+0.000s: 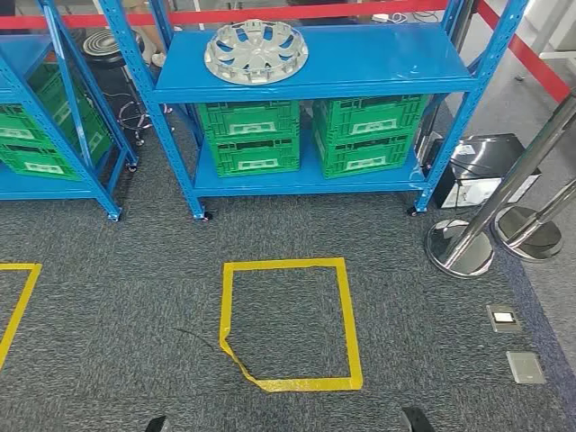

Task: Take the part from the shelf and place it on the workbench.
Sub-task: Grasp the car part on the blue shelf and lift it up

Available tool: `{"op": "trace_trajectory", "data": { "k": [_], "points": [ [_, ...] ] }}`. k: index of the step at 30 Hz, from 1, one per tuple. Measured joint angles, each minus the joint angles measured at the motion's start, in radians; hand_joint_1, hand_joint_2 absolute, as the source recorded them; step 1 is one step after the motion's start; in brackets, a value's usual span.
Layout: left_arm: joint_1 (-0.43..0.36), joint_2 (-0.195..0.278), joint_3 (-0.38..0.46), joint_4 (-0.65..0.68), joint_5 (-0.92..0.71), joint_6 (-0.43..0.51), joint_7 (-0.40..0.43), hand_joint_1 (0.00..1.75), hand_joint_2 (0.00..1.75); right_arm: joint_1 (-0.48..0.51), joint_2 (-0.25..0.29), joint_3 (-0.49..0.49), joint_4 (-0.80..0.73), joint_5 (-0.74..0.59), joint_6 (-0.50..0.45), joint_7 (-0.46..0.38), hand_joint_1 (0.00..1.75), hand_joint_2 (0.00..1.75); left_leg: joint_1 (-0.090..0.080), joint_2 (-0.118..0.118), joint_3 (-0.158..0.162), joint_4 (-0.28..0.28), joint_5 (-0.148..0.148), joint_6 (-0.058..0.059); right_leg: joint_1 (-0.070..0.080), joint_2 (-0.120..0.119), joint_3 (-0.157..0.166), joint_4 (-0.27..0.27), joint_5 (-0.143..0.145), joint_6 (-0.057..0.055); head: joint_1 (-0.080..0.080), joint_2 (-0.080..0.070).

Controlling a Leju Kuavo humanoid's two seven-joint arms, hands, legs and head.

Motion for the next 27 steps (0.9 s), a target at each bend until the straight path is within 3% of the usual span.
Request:
{"op": "trace_trajectory", "data": {
  "k": [5, 15, 26, 27],
  "points": [
    [-0.013, 0.004, -0.043, 0.004, 0.036, 0.0, 0.003, 0.0, 0.0, -0.077, -0.013, 0.031, 0.001, -0.019, -0.014, -0.007, 0.0, 1.75, 0.0, 0.0, -0.001, 0.0, 0.002, 0.0, 0.0, -0.001, 0.0, 0.0, 0.002, 0.0, 0.0, 0.0],
    [-0.059, 0.012, -0.192, 0.023, 0.129, 0.005, 0.015, 0.0, 0.0, -0.386, -0.038, 0.128, -0.034, -0.042, -0.047, -0.091, 0.0, 1.75, 0.0, 0.0, -0.003, 0.0, 0.008, 0.001, 0.0, -0.001, -0.002, 0.0, 0.008, 0.001, 0.0, 0.0],
    [-0.092, 0.013, -0.322, 0.043, 0.216, 0.022, 0.023, 0.0, 0.0, -0.654, -0.043, 0.155, -0.216, 0.104, -0.113, -0.167, 0.0, 1.75, 0.0, 0.0, -0.003, 0.0, 0.011, 0.0, 0.0, -0.001, -0.002, 0.001, 0.01, 0.0, 0.0, 0.0],
    [-0.095, 0.013, -0.332, 0.045, 0.224, 0.023, 0.024, 0.0, 0.44, -0.673, -0.044, 0.155, -0.231, 0.122, -0.117, -0.174, 0.0, 1.75, 0.0, 0.0, -0.003, 0.0, 0.011, 0.0, 0.0, -0.001, -0.003, 0.001, 0.01, 0.0, 0.0, 0.0]
  ]
}}
